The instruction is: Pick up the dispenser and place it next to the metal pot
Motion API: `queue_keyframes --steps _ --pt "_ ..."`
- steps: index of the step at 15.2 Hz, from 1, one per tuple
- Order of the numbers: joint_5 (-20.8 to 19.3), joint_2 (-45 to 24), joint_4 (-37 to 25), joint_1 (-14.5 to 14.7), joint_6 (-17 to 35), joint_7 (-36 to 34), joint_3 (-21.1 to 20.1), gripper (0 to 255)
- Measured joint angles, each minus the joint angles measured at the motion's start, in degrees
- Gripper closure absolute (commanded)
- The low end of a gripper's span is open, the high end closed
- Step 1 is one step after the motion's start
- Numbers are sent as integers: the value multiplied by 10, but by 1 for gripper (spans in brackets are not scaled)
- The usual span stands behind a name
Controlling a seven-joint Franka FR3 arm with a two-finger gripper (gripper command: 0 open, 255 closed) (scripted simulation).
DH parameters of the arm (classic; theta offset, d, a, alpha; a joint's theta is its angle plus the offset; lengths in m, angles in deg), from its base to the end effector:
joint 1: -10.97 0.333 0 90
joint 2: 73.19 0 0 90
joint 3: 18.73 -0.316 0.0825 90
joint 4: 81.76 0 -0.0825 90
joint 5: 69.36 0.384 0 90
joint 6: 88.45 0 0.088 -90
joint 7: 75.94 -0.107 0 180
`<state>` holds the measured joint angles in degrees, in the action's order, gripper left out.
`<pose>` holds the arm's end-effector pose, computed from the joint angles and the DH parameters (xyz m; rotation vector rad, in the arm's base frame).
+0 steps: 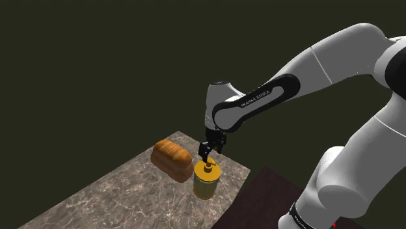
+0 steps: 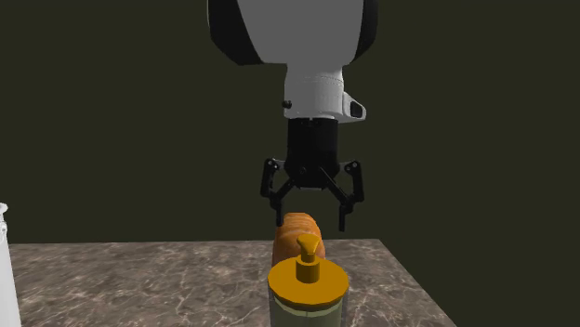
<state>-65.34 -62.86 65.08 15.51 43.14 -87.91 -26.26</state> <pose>0.4176 0.0897 0.3221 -3.1290 0.0786 0.1417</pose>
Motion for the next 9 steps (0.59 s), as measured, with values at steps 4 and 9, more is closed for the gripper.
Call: queue_keyframes --steps 4,9 --pt "-4 -33 6 1 38 -5 -3 0" --pt "-7 -63 15 1 77 -8 -5 0"
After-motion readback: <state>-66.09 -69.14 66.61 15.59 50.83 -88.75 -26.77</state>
